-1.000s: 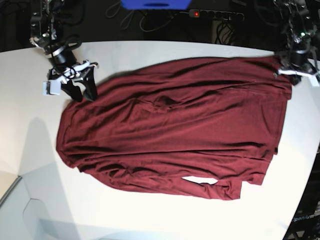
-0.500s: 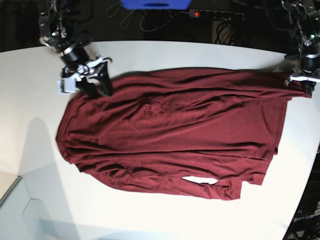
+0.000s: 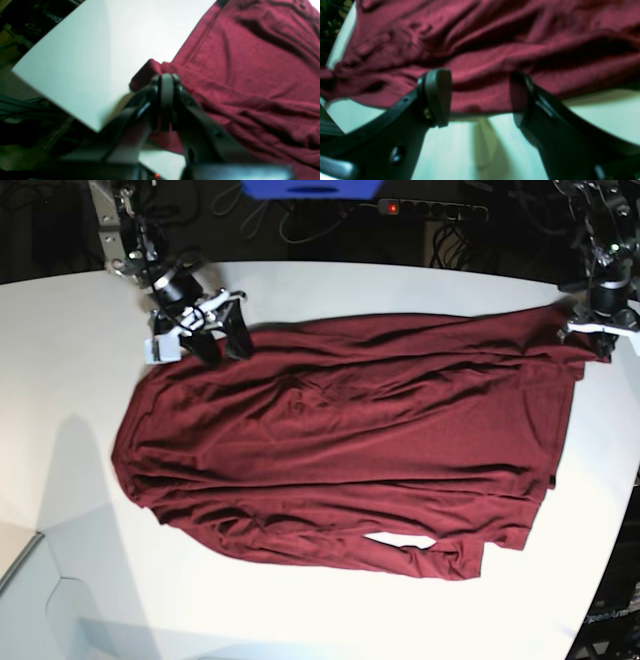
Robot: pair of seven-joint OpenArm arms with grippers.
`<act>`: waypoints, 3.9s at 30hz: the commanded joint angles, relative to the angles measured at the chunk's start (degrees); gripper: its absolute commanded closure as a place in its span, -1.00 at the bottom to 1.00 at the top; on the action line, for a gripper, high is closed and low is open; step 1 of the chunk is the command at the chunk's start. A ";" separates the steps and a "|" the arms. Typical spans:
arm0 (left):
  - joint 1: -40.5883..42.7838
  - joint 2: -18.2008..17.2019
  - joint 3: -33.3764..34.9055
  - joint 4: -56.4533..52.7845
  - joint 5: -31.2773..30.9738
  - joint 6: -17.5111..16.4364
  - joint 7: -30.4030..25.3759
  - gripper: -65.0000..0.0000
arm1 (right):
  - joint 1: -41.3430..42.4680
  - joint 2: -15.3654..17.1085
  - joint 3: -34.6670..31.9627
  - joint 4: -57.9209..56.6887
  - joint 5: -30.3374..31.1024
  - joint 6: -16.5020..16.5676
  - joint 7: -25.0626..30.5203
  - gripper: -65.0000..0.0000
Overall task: Layout the t-shirt on the table in an organized manner, then fold the t-shirt properly
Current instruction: 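Lower the collar corners onto the table with both grippers, then drag the collar corner with the right gripper away from the left gripper, then move the left gripper along the shirt edge toward the hem and grasp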
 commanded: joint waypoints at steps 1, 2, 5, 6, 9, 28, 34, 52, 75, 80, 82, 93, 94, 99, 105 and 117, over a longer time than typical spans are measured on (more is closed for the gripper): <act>0.01 -0.83 0.17 0.87 -0.02 0.15 -1.54 1.00 | 0.32 0.41 0.09 0.30 0.44 0.47 0.08 -0.17; 0.01 -0.83 0.17 0.87 -0.02 0.15 -1.54 1.00 | 0.32 0.41 0.09 0.21 0.44 0.47 0.08 -0.16; -0.08 -0.83 0.17 0.87 -0.02 0.15 -1.54 1.00 | 0.32 0.33 0.09 -0.05 0.44 0.47 0.08 -0.16; -0.17 -0.83 0.17 0.87 -0.02 0.15 -1.54 1.00 | 0.32 0.33 0.00 -0.05 0.44 0.47 0.08 -0.16; -0.25 -0.83 0.17 0.87 -0.02 0.15 -1.54 1.00 | 0.32 0.50 -1.32 -0.05 0.00 0.47 0.08 -0.16; -1.31 -0.83 0.17 -2.73 -0.37 0.15 -1.63 1.00 | 0.32 -4.07 -2.55 3.99 -38.33 0.47 0.08 -0.05; -1.31 -0.83 0.17 -2.29 -0.37 0.15 -1.63 1.00 | 0.32 -3.72 -2.29 3.99 -38.33 0.73 0.08 0.68; -0.69 -0.74 0.17 -0.09 -0.63 0.15 -1.63 1.00 | -7.59 -3.54 4.22 16.39 -38.24 3.46 0.17 1.00; 1.24 -0.74 0.17 -0.09 -0.63 0.07 -1.72 1.00 | -18.66 -3.19 8.44 21.40 -38.24 3.55 0.70 1.00; 1.59 -0.74 0.08 0.43 -0.63 0.07 -1.81 1.00 | -20.51 -3.19 9.93 22.54 -38.15 3.55 0.70 1.00; 1.68 -0.74 -0.01 1.22 -0.63 0.07 -1.81 1.00 | -21.13 -3.28 10.64 23.42 -38.15 3.55 0.70 1.00; 1.33 -0.74 -0.01 4.74 -0.63 0.07 -1.72 1.00 | -22.71 -3.10 11.69 23.24 -38.24 3.55 0.70 1.00; 1.33 -0.74 -0.01 4.92 -0.63 0.07 -1.81 1.00 | -22.80 -3.10 12.13 23.24 -38.15 3.55 0.70 1.00; 1.06 -0.74 -0.19 6.24 -0.63 0.07 -1.89 1.00 | -22.71 -3.19 13.71 23.33 -38.15 3.55 0.70 1.00; -2.10 -0.83 -0.27 6.24 -0.63 0.07 -1.72 1.00 | -21.83 -3.19 15.12 23.33 -38.07 3.55 0.79 1.00; -7.37 -0.83 -0.27 5.00 -0.02 0.07 -1.63 1.00 | -12.60 -3.54 14.94 22.10 -38.07 3.55 0.08 1.00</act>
